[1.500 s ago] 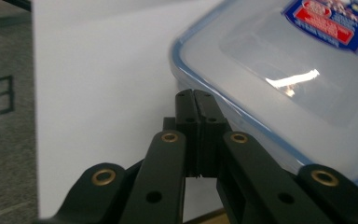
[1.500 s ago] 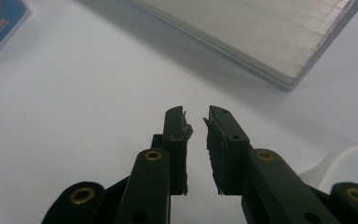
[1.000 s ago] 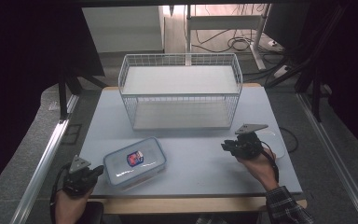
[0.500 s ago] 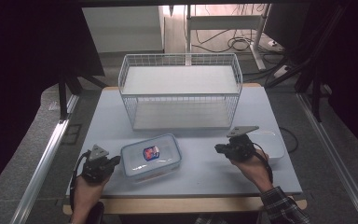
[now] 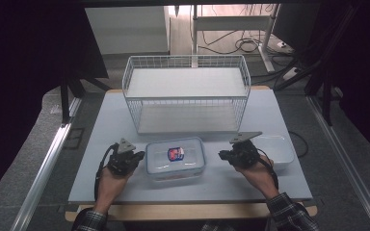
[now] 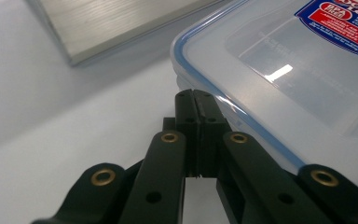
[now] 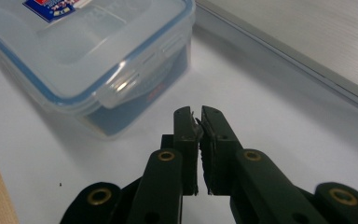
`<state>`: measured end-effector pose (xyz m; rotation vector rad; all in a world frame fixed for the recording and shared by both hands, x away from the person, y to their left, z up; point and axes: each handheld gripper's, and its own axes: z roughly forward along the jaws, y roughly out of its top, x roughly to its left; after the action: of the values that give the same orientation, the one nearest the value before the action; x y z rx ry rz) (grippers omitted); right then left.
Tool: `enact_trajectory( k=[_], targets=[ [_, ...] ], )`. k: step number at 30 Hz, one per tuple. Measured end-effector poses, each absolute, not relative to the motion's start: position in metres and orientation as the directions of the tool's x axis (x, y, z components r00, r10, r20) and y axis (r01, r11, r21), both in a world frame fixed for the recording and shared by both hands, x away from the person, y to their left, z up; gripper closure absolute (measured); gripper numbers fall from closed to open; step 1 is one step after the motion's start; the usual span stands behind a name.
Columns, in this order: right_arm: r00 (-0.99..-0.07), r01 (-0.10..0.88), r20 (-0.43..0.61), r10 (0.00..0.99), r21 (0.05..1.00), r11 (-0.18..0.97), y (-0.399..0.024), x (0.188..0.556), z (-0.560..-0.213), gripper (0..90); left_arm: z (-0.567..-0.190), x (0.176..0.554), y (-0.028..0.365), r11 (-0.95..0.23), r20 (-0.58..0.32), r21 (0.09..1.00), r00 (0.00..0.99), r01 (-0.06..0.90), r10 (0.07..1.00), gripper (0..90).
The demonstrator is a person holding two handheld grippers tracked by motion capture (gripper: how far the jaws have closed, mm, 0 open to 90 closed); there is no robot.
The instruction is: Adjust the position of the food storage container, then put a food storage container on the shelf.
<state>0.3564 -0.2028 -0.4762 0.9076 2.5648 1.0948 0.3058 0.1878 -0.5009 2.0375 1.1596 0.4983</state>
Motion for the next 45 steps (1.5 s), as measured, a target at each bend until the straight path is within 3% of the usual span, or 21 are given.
enact_trajectory(
  k=[16,18,23,24,29,36,40,45],
  targets=[
    [-0.758,0.472,0.029,0.652,0.714,0.518,-0.221,0.358,-0.47,80.1,-0.496,0.321,0.157,-0.406,-0.017,0.741,0.62,0.535,0.785,87.9],
    [-0.758,0.472,0.029,0.652,0.713,0.518,-0.221,0.358,-0.47,79.1,-0.495,0.32,0.16,-0.401,-0.021,0.742,0.617,0.537,0.787,80.4],
    [-0.753,0.467,0.021,0.658,0.722,0.511,-0.224,0.358,-0.467,66.5,-0.496,0.315,0.181,-0.35,-0.012,0.772,0.563,0.53,0.826,47.7],
    [-0.753,0.466,0.019,0.658,0.721,0.513,-0.226,0.359,-0.467,58.0,-0.5,0.314,0.188,-0.337,-0.018,0.775,0.551,0.535,0.834,41.3],
    [-0.758,0.466,0.023,0.651,0.718,0.517,-0.23,0.361,-0.47,39.1,-0.504,0.315,0.201,-0.307,-0.068,0.771,0.552,0.558,0.831,23.5],
    [-0.753,0.467,0.042,0.657,0.738,0.487,-0.231,0.364,-0.471,25.5,-0.503,0.314,0.2,-0.308,-0.069,0.772,0.555,0.556,0.829,11.0],
    [-0.75,0.465,0.074,0.657,0.766,0.444,-0.234,0.365,-0.467,16.5,-0.507,0.315,0.196,-0.372,-0.01,0.771,0.594,0.516,0.805,7.3],
    [-0.755,0.47,0.106,0.647,0.776,0.421,-0.233,0.365,-0.466,10.2,-0.506,0.317,0.197,-0.335,-0.063,0.777,0.595,0.533,0.801,6.3]
  ],
)
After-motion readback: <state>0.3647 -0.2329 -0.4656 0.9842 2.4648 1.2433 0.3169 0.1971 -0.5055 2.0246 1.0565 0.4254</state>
